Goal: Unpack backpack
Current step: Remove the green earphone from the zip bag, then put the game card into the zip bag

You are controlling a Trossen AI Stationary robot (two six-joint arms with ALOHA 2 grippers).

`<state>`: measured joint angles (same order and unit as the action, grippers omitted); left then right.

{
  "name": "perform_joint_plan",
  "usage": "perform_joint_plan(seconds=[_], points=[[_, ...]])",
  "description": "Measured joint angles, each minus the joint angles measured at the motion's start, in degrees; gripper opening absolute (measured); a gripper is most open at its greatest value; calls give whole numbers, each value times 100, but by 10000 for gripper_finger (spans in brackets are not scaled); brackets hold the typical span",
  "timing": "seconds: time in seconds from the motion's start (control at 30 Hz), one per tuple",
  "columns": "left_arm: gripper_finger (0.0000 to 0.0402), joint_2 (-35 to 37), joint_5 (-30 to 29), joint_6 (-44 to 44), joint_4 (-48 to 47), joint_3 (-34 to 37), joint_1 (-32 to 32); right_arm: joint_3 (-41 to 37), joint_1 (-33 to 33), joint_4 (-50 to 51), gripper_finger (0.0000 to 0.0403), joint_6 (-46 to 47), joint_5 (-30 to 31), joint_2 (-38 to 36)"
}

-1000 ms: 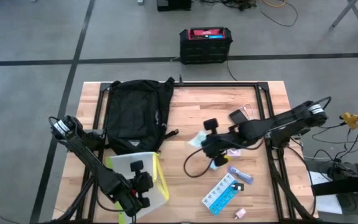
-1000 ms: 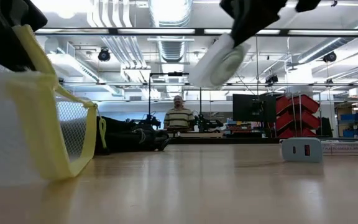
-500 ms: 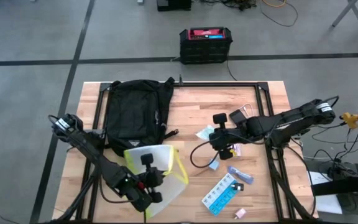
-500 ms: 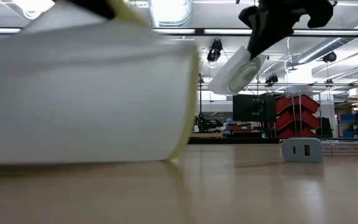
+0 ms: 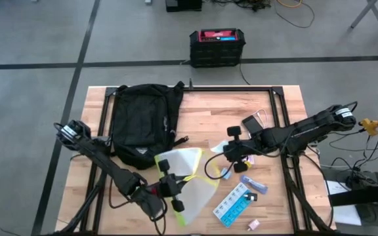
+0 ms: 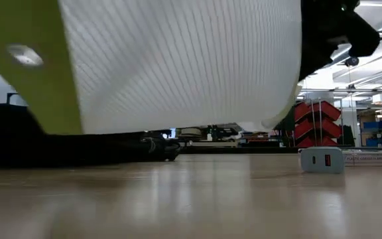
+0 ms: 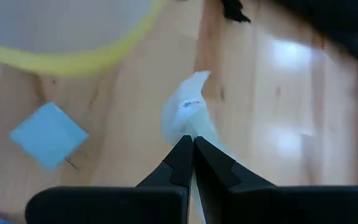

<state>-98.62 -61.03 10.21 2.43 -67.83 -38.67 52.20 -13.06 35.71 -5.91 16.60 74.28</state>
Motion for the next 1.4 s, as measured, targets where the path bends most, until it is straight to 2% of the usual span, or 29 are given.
perform_joint_plan(seconds=[0.07, 0.23, 0.4, 0.5, 0.63, 0.8, 0.9, 1.03, 1.27, 1.4], points=[[0, -1, 91, -458, 576, 180, 97, -86, -5, -439, 0, -44, -208, 3], [0, 8, 1097, -1340, 2271, 981, 442, -191, -6, -1286, 0, -414, -656, 9], [0, 127, 1305, -2074, 4239, 2111, 624, 156, -6, -923, 0, -516, -616, 7], [0, 180, 1840, -2523, 5822, 2916, 729, 464, -31, -681, 0, -599, -610, 7], [0, 228, 2647, -2414, 7358, 3947, 975, 972, -71, -476, 0, -867, -608, 7], [0, 228, 2998, -2281, 8156, 4658, 1134, 1522, -68, -529, 0, -976, -720, 10], [0, 236, 3026, -2493, 8444, 4806, 1158, 1580, -68, -917, 0, -947, -1118, 106], [0, 281, 3026, -2848, 8573, 4837, 1162, 1528, -71, -1372, 0, -821, -1232, 462], [0, 290, 3025, -2901, 8592, 4915, 1180, 1591, -138, -1479, 0, -396, -1197, 809], [0, 307, 3076, -2924, 8750, 4913, 1177, 1604, -227, -1008, 0, 18, -683, 678]])
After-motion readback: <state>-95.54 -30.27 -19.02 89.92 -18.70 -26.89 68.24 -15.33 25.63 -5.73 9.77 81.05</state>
